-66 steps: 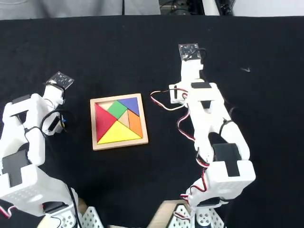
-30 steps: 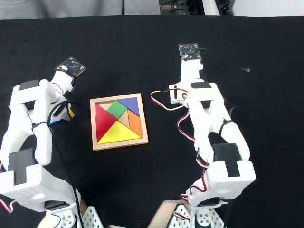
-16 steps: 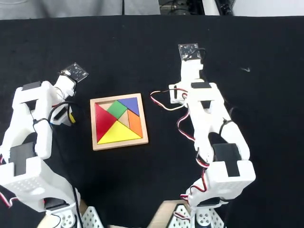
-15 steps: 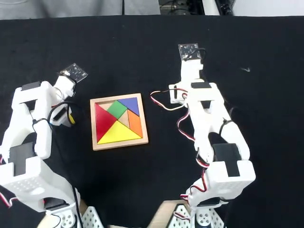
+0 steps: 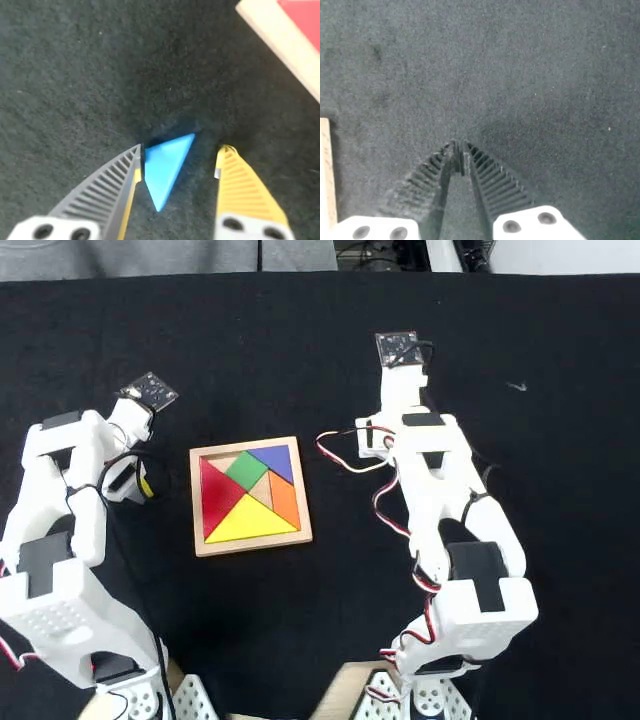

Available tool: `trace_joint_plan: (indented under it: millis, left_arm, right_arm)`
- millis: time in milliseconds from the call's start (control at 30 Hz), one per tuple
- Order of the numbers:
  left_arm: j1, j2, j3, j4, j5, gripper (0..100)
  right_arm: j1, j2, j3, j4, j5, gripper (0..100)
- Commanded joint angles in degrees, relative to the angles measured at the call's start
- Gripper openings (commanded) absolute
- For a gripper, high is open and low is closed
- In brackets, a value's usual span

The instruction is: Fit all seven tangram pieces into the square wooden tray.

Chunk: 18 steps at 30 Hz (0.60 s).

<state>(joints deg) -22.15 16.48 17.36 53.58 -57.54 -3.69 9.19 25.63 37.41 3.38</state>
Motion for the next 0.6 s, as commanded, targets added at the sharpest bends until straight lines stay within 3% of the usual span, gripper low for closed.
trace_joint_plan:
  millis: [0, 300, 567]
  left_arm:
    - [-0.8, 1.2, -4.6, -0.4, 0.1, 24]
    - [-1.8, 5.6, -6.3, -1.0, 0.4, 23]
    - [-2.1, 10.1, -12.4, -0.4, 0.7, 7]
  right_arm:
    - [-0.4, -0.3, -2.8, -0.3, 0.6, 1.1]
    - [-0.4, -0.3, -2.8, -0.3, 0.6, 1.1]
    - [-0.4, -0.3, -2.8, -0.3, 0.6, 1.1]
